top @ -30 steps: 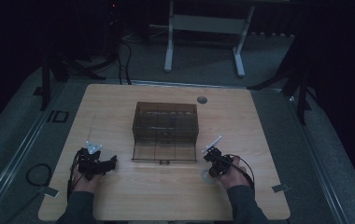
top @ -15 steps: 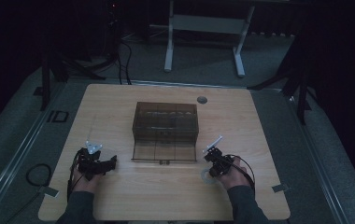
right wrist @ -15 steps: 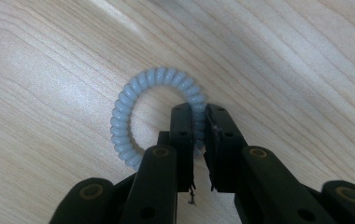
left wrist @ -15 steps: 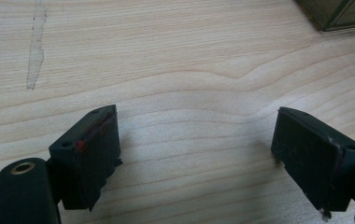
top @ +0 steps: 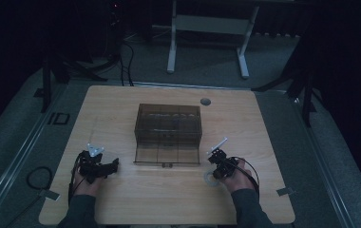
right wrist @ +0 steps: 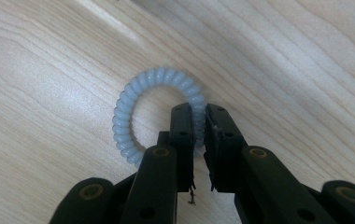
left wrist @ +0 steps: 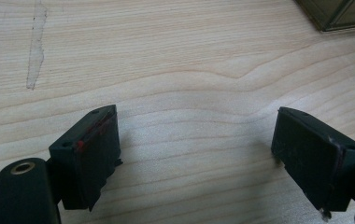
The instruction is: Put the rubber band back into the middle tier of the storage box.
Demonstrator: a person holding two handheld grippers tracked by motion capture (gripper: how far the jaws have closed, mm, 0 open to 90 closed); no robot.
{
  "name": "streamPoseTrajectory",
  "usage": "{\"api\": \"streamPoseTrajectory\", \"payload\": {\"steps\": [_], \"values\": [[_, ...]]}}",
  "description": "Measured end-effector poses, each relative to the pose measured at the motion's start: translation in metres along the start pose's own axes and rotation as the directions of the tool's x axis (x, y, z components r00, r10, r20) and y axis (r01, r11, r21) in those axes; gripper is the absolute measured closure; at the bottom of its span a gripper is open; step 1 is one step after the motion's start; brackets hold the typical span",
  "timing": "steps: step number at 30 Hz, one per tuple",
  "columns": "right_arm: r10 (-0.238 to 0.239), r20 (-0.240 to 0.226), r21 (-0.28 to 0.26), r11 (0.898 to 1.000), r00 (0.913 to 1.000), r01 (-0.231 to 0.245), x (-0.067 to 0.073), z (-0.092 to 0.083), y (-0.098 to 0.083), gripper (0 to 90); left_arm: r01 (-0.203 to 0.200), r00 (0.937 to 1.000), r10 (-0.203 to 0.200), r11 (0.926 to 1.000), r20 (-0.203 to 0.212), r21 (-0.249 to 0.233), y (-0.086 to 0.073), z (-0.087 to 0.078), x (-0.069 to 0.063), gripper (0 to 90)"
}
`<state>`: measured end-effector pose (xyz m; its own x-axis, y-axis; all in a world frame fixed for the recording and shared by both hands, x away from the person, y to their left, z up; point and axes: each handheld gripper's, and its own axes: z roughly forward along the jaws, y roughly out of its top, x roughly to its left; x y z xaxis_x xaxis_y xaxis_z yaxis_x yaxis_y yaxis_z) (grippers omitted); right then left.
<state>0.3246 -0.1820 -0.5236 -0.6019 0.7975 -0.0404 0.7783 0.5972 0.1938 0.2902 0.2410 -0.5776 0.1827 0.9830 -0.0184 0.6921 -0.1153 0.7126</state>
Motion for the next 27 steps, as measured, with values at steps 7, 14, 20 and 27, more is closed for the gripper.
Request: {"api": "streamPoseTrajectory", "payload": {"steps": [7, 14, 20, 27], "values": [[-0.009, 0.007, -0.002, 1.0, 0.9999, 0.009, 0.001, -0.006, 0.003, 81.9, 0.0, 1.0, 0.0, 1.0, 0.0, 0.0, 0.0, 0.0, 0.0, 15.3], [-0.016, 0.014, -0.01, 1.0, 0.9998, 0.016, 0.001, -0.012, 0.005, 82.0, 0.0, 1.0, 0.0, 1.0, 0.0, 0.0, 0.0, 0.0, 0.0, 15.3], [-0.023, 0.019, -0.019, 1.0, 0.9996, 0.024, 0.003, -0.018, 0.006, 81.9, 0.0, 1.0, 0.0, 1.0, 0.0, 0.0, 0.0, 0.0, 0.0, 15.3], [-0.031, 0.023, -0.022, 0.999, 0.9993, 0.031, 0.006, -0.021, 0.007, 81.9, 0.0, 1.0, 0.0, 1.0, 0.0, 0.0, 0.0, 0.0, 0.0, 15.3]]}}
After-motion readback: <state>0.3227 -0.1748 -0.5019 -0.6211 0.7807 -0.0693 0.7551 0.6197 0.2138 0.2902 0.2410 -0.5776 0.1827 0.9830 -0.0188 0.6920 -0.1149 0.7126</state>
